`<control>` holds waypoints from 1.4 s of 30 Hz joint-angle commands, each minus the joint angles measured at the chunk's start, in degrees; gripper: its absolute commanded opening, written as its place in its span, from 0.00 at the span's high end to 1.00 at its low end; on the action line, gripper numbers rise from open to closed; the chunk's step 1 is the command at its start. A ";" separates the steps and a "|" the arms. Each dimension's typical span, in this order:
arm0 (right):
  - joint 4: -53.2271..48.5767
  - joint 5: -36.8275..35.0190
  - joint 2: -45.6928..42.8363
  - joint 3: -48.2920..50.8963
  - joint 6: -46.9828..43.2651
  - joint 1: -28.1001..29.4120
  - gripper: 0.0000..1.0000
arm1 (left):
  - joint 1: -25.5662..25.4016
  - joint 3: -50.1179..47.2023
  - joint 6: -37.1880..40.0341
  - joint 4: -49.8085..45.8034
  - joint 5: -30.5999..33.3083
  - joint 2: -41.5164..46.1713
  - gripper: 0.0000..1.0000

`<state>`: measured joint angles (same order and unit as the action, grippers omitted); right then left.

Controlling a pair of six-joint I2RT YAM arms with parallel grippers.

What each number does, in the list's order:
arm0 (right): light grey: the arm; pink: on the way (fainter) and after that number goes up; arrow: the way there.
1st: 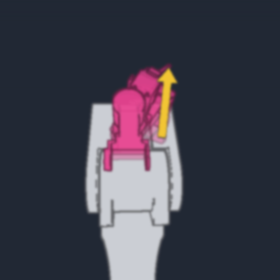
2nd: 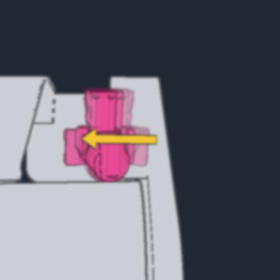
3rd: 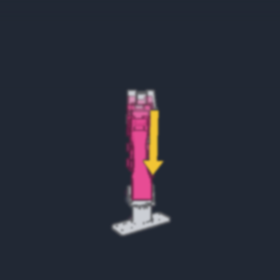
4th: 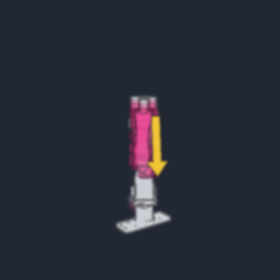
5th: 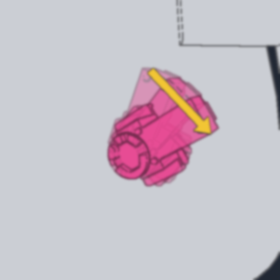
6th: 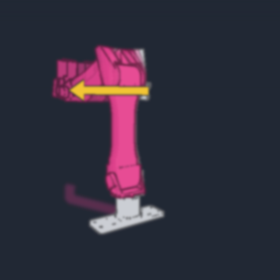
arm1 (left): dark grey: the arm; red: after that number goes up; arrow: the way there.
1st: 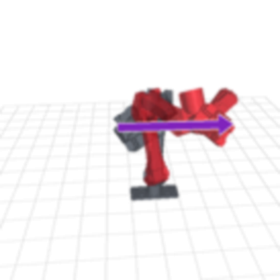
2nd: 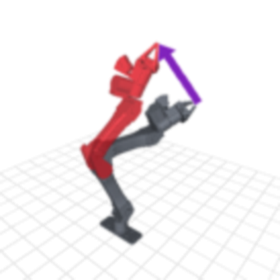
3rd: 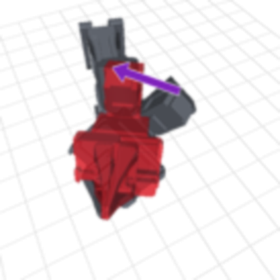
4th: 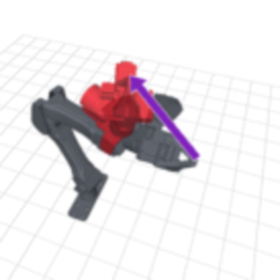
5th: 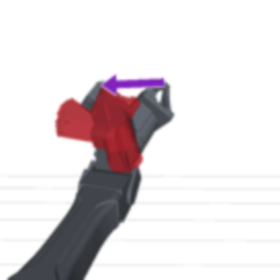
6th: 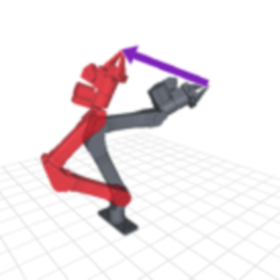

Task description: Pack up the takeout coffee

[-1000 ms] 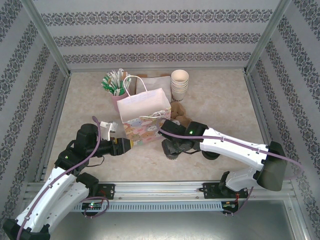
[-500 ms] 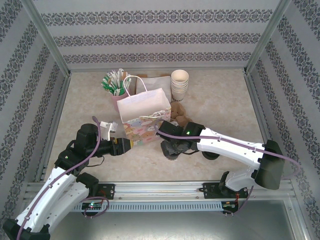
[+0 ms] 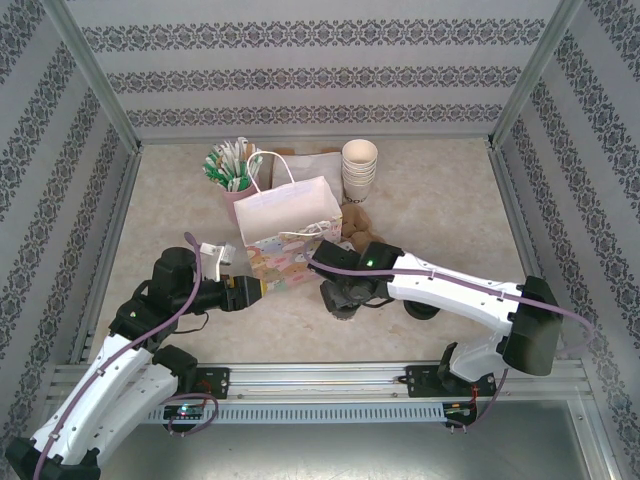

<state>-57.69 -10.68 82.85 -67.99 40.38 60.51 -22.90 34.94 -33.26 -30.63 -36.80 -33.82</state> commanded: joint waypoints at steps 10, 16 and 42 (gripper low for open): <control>-5.59 5.26 4.93 5.13 -2.31 -2.50 0.34 | -0.75 -0.36 0.47 0.72 0.80 0.07 0.41; -8.81 2.24 8.92 5.49 -3.11 -2.51 0.35 | -0.77 -0.35 0.52 0.74 0.76 0.03 0.41; -8.08 5.15 -0.70 2.56 -7.51 -4.34 0.32 | -0.84 -0.31 0.47 0.74 0.72 0.02 0.41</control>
<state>-59.64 -6.48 81.89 -67.40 34.37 56.71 -22.92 34.94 -33.23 -30.61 -36.18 -33.82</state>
